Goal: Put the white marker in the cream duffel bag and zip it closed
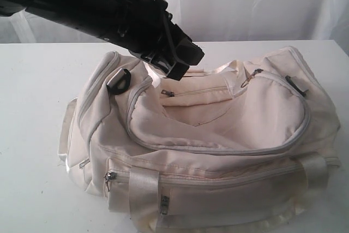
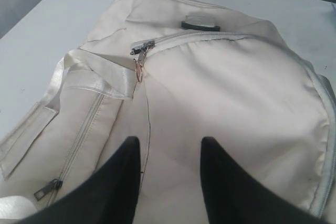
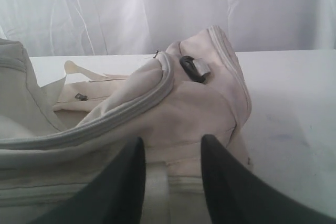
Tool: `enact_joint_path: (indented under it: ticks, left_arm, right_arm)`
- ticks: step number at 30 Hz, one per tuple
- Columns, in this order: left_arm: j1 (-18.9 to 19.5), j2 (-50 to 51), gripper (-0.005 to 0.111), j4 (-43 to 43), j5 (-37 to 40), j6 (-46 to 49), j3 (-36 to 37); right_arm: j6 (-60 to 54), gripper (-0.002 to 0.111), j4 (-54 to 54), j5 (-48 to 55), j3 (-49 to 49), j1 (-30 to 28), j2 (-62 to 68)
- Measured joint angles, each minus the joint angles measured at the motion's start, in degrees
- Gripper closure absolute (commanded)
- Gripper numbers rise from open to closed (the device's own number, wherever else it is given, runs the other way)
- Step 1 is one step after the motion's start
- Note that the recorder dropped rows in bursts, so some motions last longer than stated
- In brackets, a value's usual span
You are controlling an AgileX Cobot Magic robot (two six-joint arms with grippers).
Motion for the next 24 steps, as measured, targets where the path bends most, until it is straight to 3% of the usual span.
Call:
enact_joint_path:
  ticks: [24]
  left_arm:
    - [0.0, 0.0, 0.064, 0.0, 0.0, 0.0, 0.0]
  right_arm:
    - [-2.52, 0.074, 0.0, -1.92, 1.61, 0.0, -2.03]
